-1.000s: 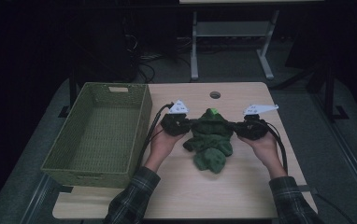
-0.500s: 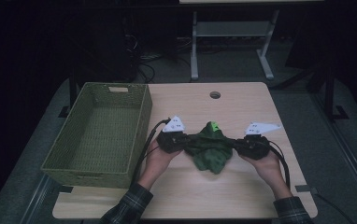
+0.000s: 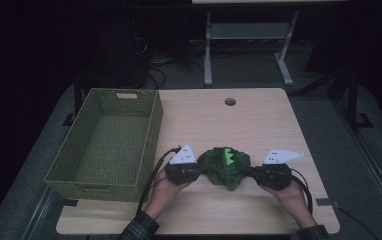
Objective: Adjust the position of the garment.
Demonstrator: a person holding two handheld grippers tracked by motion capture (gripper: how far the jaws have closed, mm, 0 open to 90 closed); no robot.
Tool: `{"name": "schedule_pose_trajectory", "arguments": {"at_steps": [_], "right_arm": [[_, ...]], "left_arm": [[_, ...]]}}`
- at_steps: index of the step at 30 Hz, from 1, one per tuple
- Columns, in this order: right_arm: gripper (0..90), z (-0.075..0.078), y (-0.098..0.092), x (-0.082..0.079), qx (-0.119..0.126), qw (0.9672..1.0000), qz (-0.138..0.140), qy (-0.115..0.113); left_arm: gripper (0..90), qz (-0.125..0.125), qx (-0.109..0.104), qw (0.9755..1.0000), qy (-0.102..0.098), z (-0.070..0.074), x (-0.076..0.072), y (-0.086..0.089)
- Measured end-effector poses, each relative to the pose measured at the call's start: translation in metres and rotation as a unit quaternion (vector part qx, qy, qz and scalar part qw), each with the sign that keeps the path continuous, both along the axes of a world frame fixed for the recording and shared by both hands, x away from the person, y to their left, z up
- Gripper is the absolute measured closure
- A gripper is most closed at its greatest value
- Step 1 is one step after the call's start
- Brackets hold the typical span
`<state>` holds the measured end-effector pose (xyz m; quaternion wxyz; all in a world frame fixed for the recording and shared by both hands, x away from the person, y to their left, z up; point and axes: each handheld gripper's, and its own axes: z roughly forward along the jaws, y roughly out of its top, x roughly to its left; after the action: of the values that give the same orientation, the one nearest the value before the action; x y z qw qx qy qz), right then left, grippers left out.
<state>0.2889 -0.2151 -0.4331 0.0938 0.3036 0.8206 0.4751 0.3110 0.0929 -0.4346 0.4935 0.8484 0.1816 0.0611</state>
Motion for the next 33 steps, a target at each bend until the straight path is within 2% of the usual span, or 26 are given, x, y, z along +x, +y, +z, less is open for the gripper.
{"name": "schedule_pose_trajectory", "arguments": {"at_steps": [9, 13, 14, 19, 22, 24, 26, 31, 33], "right_arm": [[87.0, -0.010, -0.003, -0.015, -0.004, 0.9999, 0.004, 0.013], [87.0, -0.013, -0.003, -0.019, -0.006, 0.9998, 0.007, 0.017], [87.0, -0.015, -0.003, -0.019, -0.014, 0.9997, 0.009, 0.019], [87.1, -0.024, -0.001, -0.019, -0.034, 0.9988, 0.010, 0.033], [86.8, -0.028, 0.004, -0.017, -0.049, 0.9981, 0.012, 0.035], [83.7, -0.028, 0.005, -0.017, -0.050, 0.9982, 0.014, 0.028], [78.8, -0.027, 0.004, -0.018, -0.049, 0.9983, 0.010, 0.032], [69.6, -0.023, 0.002, -0.023, -0.044, 0.9985, 0.007, 0.031], [66.6, -0.022, 0.000, -0.027, -0.045, 0.9984, 0.008, 0.032]], "left_arm": [[87.4, -0.020, 0.004, 0.9996, 0.021, -0.012, -0.013, 0.005], [87.4, -0.033, 0.022, 0.9987, 0.031, -0.022, -0.016, 0.001], [87.4, -0.034, 0.027, 0.9985, 0.033, -0.024, -0.017, 0.000], [87.4, -0.039, 0.061, 0.9970, 0.026, -0.032, -0.013, -0.008], [87.3, -0.036, 0.070, 0.9966, 0.024, -0.033, -0.011, -0.010], [86.9, -0.038, 0.071, 0.9965, 0.023, -0.031, -0.010, -0.009], [85.5, -0.034, 0.066, 0.9968, 0.030, -0.030, -0.011, -0.007], [75.3, -0.027, 0.058, 0.9974, 0.035, -0.025, -0.017, -0.002], [72.2, -0.025, 0.061, 0.9973, 0.033, -0.023, -0.020, -0.001]]}}
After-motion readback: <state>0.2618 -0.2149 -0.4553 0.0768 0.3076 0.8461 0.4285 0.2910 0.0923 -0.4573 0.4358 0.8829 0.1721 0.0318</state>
